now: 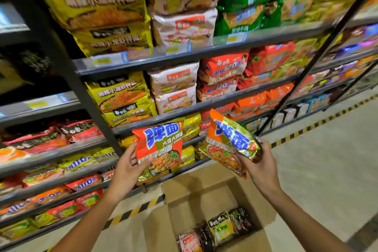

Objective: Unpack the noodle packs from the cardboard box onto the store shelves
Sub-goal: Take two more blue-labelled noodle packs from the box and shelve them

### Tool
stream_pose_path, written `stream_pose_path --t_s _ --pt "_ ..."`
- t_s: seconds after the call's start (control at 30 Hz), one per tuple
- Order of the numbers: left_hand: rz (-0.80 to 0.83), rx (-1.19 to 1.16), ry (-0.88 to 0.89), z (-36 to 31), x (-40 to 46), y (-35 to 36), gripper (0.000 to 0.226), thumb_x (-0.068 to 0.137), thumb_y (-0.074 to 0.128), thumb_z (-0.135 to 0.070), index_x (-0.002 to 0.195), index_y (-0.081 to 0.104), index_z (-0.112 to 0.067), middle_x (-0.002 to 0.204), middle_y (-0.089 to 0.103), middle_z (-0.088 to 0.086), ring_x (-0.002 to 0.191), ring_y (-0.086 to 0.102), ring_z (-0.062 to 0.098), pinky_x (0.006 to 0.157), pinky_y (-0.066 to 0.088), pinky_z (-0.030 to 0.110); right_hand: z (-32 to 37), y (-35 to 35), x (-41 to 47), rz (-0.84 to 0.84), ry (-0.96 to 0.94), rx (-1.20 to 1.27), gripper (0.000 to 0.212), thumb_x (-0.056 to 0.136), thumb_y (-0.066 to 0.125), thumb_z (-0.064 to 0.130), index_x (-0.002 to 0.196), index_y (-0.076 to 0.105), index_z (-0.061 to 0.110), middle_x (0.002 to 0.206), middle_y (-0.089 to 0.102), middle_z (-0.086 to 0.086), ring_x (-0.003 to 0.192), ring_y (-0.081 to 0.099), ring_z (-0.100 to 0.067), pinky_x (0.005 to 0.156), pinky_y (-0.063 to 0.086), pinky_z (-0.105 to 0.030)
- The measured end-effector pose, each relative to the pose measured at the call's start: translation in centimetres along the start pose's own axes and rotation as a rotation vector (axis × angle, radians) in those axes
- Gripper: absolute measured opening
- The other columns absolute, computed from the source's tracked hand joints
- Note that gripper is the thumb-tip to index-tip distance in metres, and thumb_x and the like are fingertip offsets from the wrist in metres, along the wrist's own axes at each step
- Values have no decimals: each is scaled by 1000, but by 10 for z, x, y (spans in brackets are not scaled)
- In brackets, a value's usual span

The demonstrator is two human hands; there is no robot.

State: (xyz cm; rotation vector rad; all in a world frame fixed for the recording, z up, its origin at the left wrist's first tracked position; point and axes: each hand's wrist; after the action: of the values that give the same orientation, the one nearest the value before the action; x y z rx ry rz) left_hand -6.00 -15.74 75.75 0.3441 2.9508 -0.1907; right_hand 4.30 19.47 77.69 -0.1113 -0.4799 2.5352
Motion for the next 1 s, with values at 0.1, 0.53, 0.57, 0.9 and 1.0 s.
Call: stream_pose_path --t_s 0.1,0.53,0.57,0.9,1.0 --pt "-20 -25 46 -22 -22 -7 51 87 70 -14 128 51 -37 115 71 -6 107 68 9 78 55 16 26 -6 -11 28 -57 20 71 65 82 48 124 49 27 107 69 16 93 69 1 70 59 -21" --pt "-182 25 170 -92 -162 -36 50 87 71 -20 130 51 -39 116 71 -11 109 66 6 81 57 20 87 -28 -81 151 -234 90 59 77 83 18 126 50 22 99 69 15 83 67 9 65 58 -22" --pt "-202 38 177 -97 -174 -40 51 87 71 -21 131 51 -38 118 70 -9 110 66 7 82 57 22 91 -29 -87 160 -241 95 58 77 83 19 124 50 23 98 69 14 83 67 9 68 58 -25" --pt "-434 47 242 -115 -282 -121 47 86 72 -19 126 54 -34 113 72 -6 106 67 6 76 57 18 154 24 -150 290 -347 155 56 77 84 16 120 53 31 96 72 20 87 69 5 66 55 -15" --pt "-490 25 247 -110 -304 -160 44 85 73 -20 121 55 -37 110 72 -9 103 67 4 73 57 17 179 51 -176 330 -363 159 57 76 84 14 120 53 32 94 73 14 83 69 5 63 53 -11"
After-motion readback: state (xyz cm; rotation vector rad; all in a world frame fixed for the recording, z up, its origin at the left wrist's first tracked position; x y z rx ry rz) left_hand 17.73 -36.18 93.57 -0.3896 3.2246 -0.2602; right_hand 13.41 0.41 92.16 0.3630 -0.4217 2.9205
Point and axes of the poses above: each hand's wrist, its own x-axis towards the middle knuckle, its own y-axis out of the palm, z = x × y
